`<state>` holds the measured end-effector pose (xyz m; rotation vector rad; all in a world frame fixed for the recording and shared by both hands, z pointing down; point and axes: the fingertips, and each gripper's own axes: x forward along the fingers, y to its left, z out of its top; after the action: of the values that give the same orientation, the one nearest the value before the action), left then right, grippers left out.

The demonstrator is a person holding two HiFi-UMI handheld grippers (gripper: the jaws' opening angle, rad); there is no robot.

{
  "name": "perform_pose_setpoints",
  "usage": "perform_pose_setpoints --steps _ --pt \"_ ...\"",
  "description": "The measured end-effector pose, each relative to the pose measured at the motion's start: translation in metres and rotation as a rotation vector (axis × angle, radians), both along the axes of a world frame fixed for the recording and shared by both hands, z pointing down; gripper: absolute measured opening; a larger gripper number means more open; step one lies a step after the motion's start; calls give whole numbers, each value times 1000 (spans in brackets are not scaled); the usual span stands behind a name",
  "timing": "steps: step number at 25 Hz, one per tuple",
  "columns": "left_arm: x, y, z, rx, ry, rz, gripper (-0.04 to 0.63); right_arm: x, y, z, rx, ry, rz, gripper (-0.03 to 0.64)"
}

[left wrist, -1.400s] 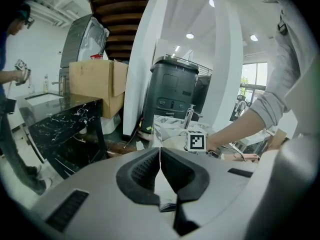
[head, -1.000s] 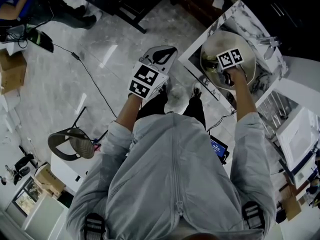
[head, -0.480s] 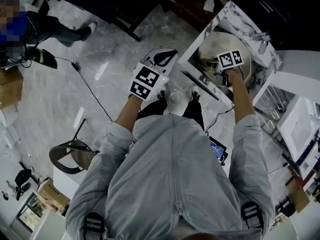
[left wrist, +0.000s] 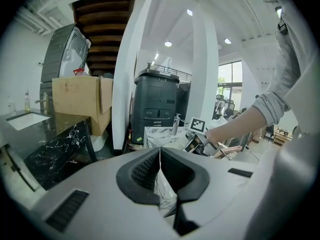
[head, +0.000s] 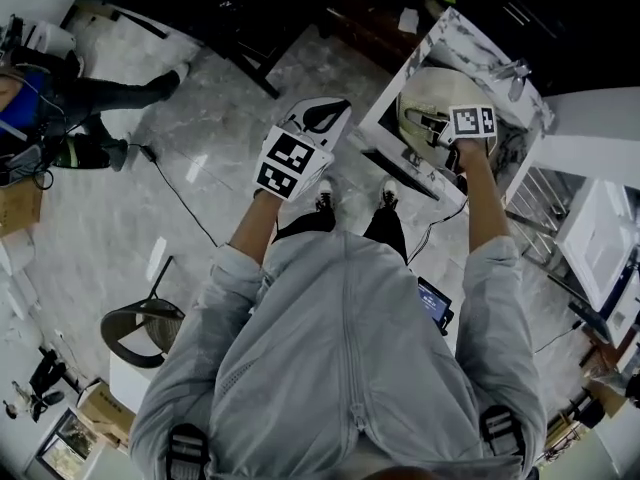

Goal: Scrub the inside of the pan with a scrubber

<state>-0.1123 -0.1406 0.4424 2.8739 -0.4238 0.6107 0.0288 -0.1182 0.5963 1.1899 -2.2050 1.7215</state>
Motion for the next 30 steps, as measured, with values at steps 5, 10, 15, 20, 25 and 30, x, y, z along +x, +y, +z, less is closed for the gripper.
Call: perform_pose_setpoints --steps 5,10,15,20,25,30 --pt "5 6 -13 23 29 32 25 15 4 -36 113 83 135 83" --pt "18 11 -34 61 59 51 25 31 16 -78 233 310 197 83" --pt "36 10 -58 103 96 60 25 40 27 -130 351 432 241 83" --pt "53 2 -89 176 136 41 25 62 42 -176 420 599 275 83" --pt "64 -2 -115 239 162 44 25 71 55 -228 514 684 351 83" --pt "73 0 -142 293 188 61 25 73 64 -279 603 764 407 83"
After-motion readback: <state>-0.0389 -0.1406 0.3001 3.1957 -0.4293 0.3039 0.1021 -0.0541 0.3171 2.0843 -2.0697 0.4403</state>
